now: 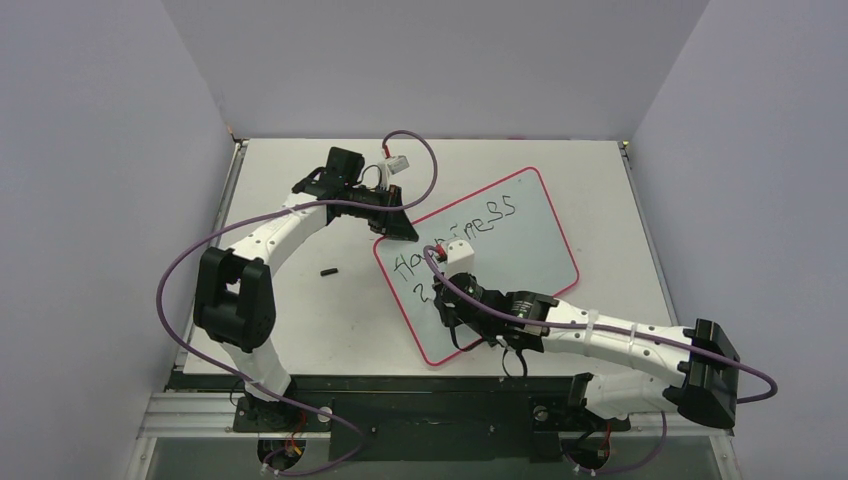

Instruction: Write a sentence on the whiteboard

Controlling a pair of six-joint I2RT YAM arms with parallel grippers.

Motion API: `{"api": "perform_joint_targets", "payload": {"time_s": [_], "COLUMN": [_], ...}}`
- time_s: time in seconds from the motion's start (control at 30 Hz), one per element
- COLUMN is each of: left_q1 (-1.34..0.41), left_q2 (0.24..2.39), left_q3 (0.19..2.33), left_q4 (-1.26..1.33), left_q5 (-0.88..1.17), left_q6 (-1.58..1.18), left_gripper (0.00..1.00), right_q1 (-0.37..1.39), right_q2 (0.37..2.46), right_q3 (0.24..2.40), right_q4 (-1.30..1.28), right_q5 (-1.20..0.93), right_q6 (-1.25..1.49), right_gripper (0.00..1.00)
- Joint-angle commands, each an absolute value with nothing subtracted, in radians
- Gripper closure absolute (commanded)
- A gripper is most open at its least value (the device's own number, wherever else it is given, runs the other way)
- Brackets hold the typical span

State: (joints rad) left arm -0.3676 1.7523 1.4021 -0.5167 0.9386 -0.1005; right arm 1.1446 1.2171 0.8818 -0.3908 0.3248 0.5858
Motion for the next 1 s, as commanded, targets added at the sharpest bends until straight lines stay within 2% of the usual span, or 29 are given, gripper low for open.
{"api": "perform_joint_targets", "payload": {"time_s": [0.0,0.33,0.97], "left_q1": [-0.379,-0.380,-0.383], "left_q2": [1.691,1.692,1.683], "left_q3": [1.431,1.433,1.417], "left_q4": [-0.511,-0.505,-0.483], "left_q5": [0.920,0.917,0.915], "left_q6": [-0.063,-0.065,-0.075], "left_gripper": [1.00,1.00,1.00], "right_q1": [1.129,1.130,1.118], "right_q2": [1.201,1.149,1.300], "right_q3": [0.934,1.006,1.073], "right_q4": [-0.457,-0.447,-0.362], "right_q5": [0.395,0.310,0.272], "right_q6": [0.557,0.543,0.524], "right_gripper": [1.00,1.00,1.00]}}
